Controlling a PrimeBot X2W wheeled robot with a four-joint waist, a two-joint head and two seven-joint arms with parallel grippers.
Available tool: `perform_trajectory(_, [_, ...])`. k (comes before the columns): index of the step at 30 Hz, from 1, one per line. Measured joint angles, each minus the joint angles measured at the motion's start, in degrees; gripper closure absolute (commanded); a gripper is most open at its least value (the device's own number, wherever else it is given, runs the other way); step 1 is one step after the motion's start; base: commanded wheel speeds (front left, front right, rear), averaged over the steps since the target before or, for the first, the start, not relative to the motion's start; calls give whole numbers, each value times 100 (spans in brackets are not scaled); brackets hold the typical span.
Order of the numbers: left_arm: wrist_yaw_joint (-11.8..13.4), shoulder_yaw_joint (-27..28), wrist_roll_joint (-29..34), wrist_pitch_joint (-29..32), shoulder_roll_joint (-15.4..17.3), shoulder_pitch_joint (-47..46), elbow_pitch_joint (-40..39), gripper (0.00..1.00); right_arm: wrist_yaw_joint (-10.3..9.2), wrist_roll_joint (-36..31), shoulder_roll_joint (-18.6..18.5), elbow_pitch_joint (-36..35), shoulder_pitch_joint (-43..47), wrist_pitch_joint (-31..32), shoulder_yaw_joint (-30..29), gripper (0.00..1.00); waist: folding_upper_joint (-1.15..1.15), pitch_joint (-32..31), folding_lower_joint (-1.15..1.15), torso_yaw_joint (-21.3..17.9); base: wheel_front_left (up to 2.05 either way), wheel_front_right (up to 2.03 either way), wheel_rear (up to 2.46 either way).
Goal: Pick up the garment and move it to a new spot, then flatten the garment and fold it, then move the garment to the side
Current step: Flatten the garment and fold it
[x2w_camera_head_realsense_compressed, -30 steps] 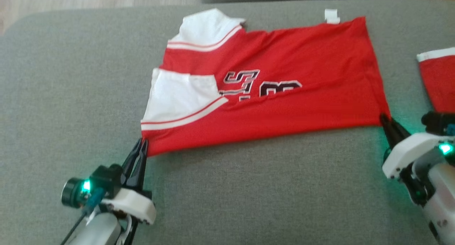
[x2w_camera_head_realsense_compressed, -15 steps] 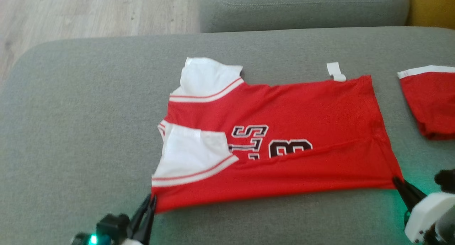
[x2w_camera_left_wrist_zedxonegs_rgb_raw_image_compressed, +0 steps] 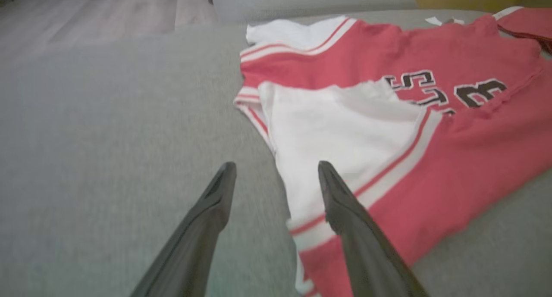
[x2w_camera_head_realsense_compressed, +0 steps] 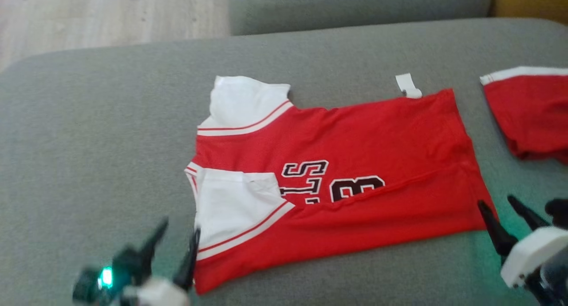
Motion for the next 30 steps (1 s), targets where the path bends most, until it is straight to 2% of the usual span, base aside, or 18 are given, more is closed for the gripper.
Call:
perform_trajectory(2, [-11, 36, 80, 186, 27, -409, -159, 0, 0, -125, 102, -140, -92, 8, -78, 0, 0, 99, 1, -69, 0, 0, 0])
perform_trajectory(5, [-203, 33, 224, 590, 78, -1239, -281, 0, 0, -264, 205, -365, -255, 58, -152, 0, 0, 288, 1, -146, 0, 0, 0])
perform_trajectory(6, [-203, 33, 224, 590, 78, -1239, -281, 0, 0, -264, 205, -365, -255, 58, -152, 0, 0, 288, 1, -146, 0, 0, 0])
perform_trajectory(9, [-531, 60, 212, 1076, 105, -2187, -185, 0, 1, -352, 216, -522, -395, 58, -212, 0, 0, 522, 1, -205, 0, 0, 0])
perform_trajectory(13, [-1110, 123, -103, 1845, 97, -3365, 370, 0, 1, -420, 219, -678, -578, 101, -243, 0, 0, 863, 2, -298, 0, 0, 0])
perform_trajectory(17, [-1514, 118, -292, 2610, 57, -4292, 1158, 0, 0, -432, 216, -728, -822, 108, -170, 0, 0, 1187, 2, -421, 0, 0, 0])
perform_trajectory(20, [-1719, 93, -396, 3141, -1, -4828, 1756, 0, 1, -432, 211, -726, -982, 100, -75, 0, 0, 1402, 2, -539, 0, 0, 0])
perform_trajectory(25, [-1880, 75, -589, 3673, -104, -5358, 2541, 0, 1, -430, 210, -690, -1220, 64, 70, 0, 0, 1710, 1, -773, 0, 0, 0])
perform_trajectory(30, [-1961, -58, -514, 3752, -92, -5716, 3187, 0, 0, -414, 204, -576, -1372, -36, 118, 0, 0, 2027, 1, -1003, 0, 0, 0])
